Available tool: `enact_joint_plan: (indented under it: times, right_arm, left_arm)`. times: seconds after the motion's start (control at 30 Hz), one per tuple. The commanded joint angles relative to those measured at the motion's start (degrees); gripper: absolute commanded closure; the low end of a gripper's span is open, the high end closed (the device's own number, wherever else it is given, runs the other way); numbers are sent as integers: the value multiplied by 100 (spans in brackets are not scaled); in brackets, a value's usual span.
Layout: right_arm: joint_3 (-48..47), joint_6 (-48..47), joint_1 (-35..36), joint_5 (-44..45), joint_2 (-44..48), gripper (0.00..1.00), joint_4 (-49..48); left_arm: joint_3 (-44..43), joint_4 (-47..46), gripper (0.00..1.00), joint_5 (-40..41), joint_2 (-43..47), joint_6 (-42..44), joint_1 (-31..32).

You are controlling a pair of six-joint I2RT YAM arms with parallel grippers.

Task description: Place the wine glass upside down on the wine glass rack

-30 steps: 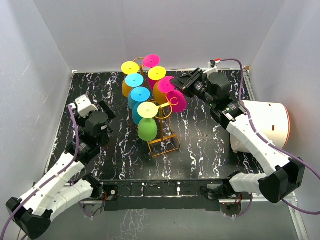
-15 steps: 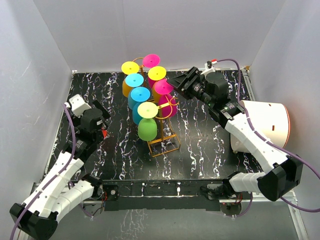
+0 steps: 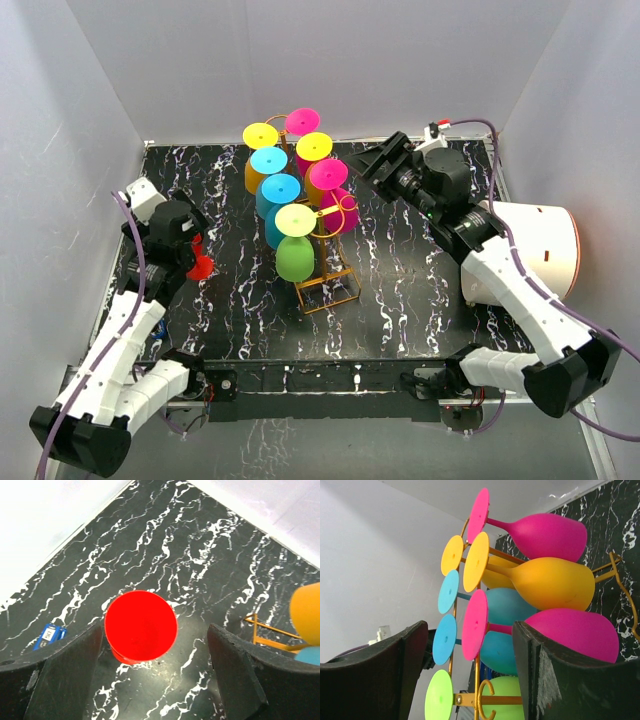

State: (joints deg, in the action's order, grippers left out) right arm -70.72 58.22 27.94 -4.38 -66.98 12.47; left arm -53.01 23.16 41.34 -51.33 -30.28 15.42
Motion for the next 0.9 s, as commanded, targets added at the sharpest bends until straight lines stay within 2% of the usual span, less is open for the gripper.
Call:
enact_joint_plan:
  times: [0.0,0.2,0.4,0.63,0.8,0.87]
  right_arm:
    - [-382,-365,-40,403,353,35,125]
    - [-539,-636,-35,705,572,39,259]
    - [-511,-682,-35,678,599,40,255]
    - [-470,-698,-41,762,711,40,215]
    - [-477,-730,-36,778,722,40,220]
    - [-486,-718,-37,769,736,40,229]
  left_arm:
    - [-327,666,22,-276,-371,499,-609]
    - [-240,917,31,-1569,-587,717,-1600]
    - [-120,714,43,-2621,-1012,733,-2102]
    - [-145,544,61,-2981,-1538,787,-2284]
    - [-164,446,81,-3121,-1844,675,-2309]
    - [-242,434,86,-3121,-1849,694,-2319]
